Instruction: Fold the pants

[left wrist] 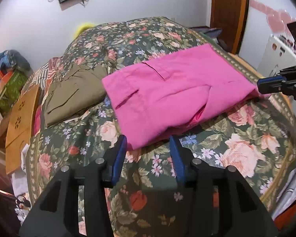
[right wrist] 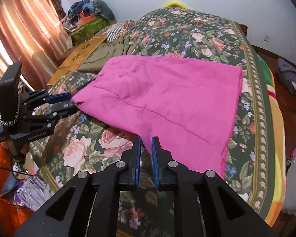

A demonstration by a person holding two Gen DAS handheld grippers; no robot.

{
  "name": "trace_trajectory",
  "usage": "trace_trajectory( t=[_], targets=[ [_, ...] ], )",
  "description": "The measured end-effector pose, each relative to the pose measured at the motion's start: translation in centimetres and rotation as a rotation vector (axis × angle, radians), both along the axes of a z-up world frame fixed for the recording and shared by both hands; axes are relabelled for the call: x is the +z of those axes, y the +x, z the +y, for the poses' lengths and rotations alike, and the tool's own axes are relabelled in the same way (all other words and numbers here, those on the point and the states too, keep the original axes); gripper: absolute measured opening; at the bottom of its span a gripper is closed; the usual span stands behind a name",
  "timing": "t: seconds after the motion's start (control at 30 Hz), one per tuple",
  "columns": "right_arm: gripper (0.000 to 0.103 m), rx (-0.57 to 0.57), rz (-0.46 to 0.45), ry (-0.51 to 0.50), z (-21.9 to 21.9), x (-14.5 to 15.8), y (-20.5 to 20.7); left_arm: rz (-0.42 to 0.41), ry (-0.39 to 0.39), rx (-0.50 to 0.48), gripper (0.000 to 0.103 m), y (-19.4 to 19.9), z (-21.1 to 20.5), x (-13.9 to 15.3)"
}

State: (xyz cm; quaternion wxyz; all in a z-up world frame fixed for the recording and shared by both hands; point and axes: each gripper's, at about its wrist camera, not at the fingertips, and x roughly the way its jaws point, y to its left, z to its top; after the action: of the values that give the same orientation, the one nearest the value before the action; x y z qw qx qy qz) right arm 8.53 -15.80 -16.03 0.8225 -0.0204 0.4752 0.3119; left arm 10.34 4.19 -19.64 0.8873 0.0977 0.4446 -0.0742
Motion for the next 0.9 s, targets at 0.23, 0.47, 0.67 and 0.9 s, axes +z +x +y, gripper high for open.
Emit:
trace_trajectory(
  t=[0.23, 0.47, 0.67, 0.9],
  targets=[
    [0.011, -0.053, -0.066, 0.050, -1.3, 2.5, 0.7, -0.064, -0.098, 0.046, 0.046, 0.4, 0.9, 3.7],
    [0.011, -0.089, 0.009, 0.048, -0.4, -0.6, 2.8, 0.003, -0.203, 0.034, 0.046, 3.3, -1.0, 1.6],
    [0.011, -0.112, 0.081, -0.002, -2.0, -3.9, 2.7, 0.089, -0.246, 0.068, 0.050, 4.2, 0.1, -2.2],
    [0.027, -0.226, 0.115, -0.020, -6.5, -5.6, 2.8, 0.095, -0.267, 0.073, 0.053, 4.1, 1.1, -2.4]
  ],
)
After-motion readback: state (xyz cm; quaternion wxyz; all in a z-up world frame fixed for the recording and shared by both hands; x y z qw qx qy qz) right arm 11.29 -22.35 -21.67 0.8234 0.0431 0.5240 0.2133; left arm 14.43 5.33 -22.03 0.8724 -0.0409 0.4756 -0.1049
